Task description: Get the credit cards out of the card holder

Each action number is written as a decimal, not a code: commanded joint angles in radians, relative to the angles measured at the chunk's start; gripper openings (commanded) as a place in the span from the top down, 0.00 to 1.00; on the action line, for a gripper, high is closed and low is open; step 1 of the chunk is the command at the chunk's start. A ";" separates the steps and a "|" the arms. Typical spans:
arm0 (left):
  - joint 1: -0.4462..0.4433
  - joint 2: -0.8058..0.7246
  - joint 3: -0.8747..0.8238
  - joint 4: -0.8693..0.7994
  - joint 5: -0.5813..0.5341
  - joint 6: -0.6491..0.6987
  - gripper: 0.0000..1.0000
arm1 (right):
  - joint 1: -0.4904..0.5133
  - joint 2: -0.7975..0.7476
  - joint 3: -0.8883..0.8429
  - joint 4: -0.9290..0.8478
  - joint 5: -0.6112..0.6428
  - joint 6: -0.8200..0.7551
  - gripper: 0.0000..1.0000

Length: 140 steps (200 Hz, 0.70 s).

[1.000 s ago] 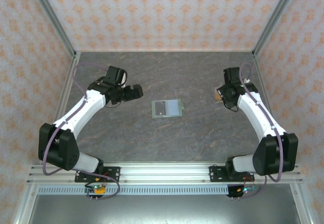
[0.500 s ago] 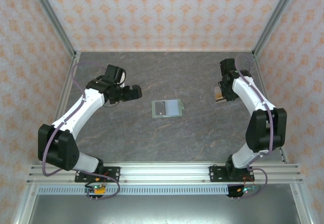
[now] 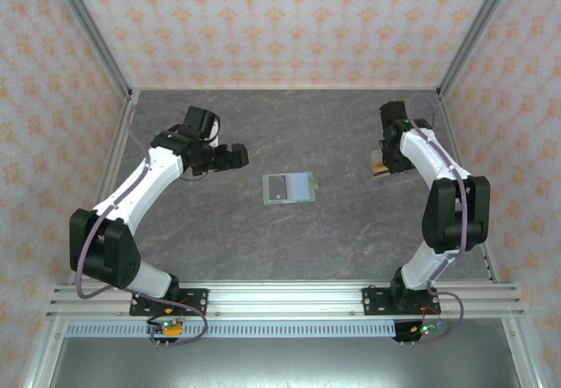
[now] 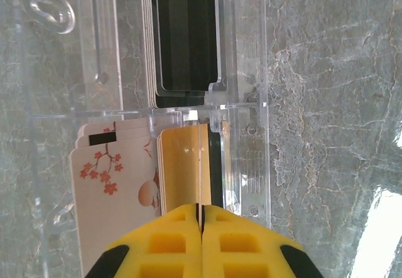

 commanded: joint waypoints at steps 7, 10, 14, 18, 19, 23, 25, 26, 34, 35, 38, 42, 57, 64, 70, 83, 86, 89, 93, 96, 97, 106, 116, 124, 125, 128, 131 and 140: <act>0.006 0.021 0.033 -0.035 0.012 0.030 0.00 | -0.005 0.043 0.030 -0.013 0.016 0.051 1.00; 0.006 0.022 0.034 -0.035 0.013 0.030 0.00 | -0.005 0.044 0.033 -0.013 0.017 0.050 1.00; 0.006 0.024 0.035 -0.036 0.015 0.032 0.00 | -0.005 0.047 0.034 -0.013 0.017 0.051 1.00; 0.006 0.026 0.035 -0.036 0.017 0.031 0.00 | -0.005 0.050 0.035 -0.015 0.018 0.050 1.00; 0.006 0.026 0.036 -0.035 0.017 0.031 0.00 | -0.005 0.050 0.035 -0.015 0.019 0.050 1.00; 0.006 0.027 0.036 -0.035 0.018 0.031 0.00 | -0.005 0.052 0.036 -0.016 0.021 0.051 1.00; 0.006 0.028 0.036 -0.034 0.020 0.031 0.00 | -0.005 0.051 0.036 -0.015 0.022 0.051 0.99; 0.006 0.029 0.036 -0.035 0.019 0.031 0.00 | -0.005 0.051 0.035 -0.015 0.022 0.051 0.98; 0.006 0.030 0.036 -0.037 0.021 0.033 0.00 | -0.005 0.053 0.035 -0.013 0.022 0.049 0.92; 0.006 0.031 0.036 -0.037 0.021 0.034 0.00 | -0.005 0.053 0.034 -0.013 0.021 0.048 0.91; 0.006 0.031 0.036 -0.037 0.022 0.033 0.00 | -0.005 0.053 0.032 -0.011 0.021 0.047 0.88; 0.006 0.032 0.037 -0.037 0.022 0.033 0.00 | -0.005 0.053 0.032 -0.009 0.020 0.045 0.84; 0.006 0.033 0.036 -0.035 0.027 0.033 0.00 | -0.005 0.050 0.029 0.006 0.006 0.029 0.77; 0.007 0.033 0.036 -0.035 0.028 0.034 0.00 | -0.005 0.047 0.027 0.012 -0.001 0.023 0.75; 0.006 0.032 0.036 -0.036 0.030 0.032 0.00 | -0.005 0.043 0.025 0.024 -0.011 0.014 0.74; 0.006 0.030 0.034 -0.034 0.032 0.032 0.00 | -0.005 0.030 0.018 0.039 -0.024 -0.006 0.73; 0.006 0.029 0.033 -0.033 0.032 0.031 0.00 | -0.005 0.026 0.019 0.040 -0.026 -0.009 0.72; 0.006 0.029 0.032 -0.034 0.031 0.030 0.00 | -0.005 0.024 0.020 0.040 -0.028 -0.013 0.72; 0.005 0.029 0.032 -0.034 0.031 0.030 0.00 | -0.005 0.017 0.020 0.036 -0.029 -0.020 0.72; 0.007 0.029 0.031 -0.034 0.032 0.030 0.00 | -0.005 0.013 0.019 0.034 -0.030 -0.024 0.71; 0.006 0.028 0.031 -0.034 0.032 0.029 0.00 | -0.005 0.011 0.019 0.034 -0.030 -0.025 0.71; 0.006 0.027 0.027 -0.031 0.033 0.027 0.00 | -0.004 -0.004 0.016 0.031 -0.030 -0.044 0.70; 0.007 0.027 0.024 -0.029 0.030 0.022 0.00 | -0.004 -0.028 0.007 0.023 -0.030 -0.061 0.68; 0.006 0.027 0.020 -0.025 0.030 0.016 0.00 | 0.003 -0.048 -0.003 0.019 -0.026 -0.078 0.65; 0.006 0.026 0.019 -0.025 0.031 0.014 0.00 | 0.003 -0.051 -0.004 0.018 -0.026 -0.080 0.65; 0.006 0.027 0.017 -0.023 0.030 0.011 0.00 | 0.007 -0.059 -0.006 0.015 -0.024 -0.086 0.64; 0.006 0.027 0.014 -0.022 0.030 0.009 0.00 | 0.010 -0.065 -0.009 0.012 -0.024 -0.092 0.63; 0.007 0.027 0.008 -0.015 0.029 -0.001 0.00 | 0.025 -0.087 -0.016 0.004 -0.014 -0.113 0.61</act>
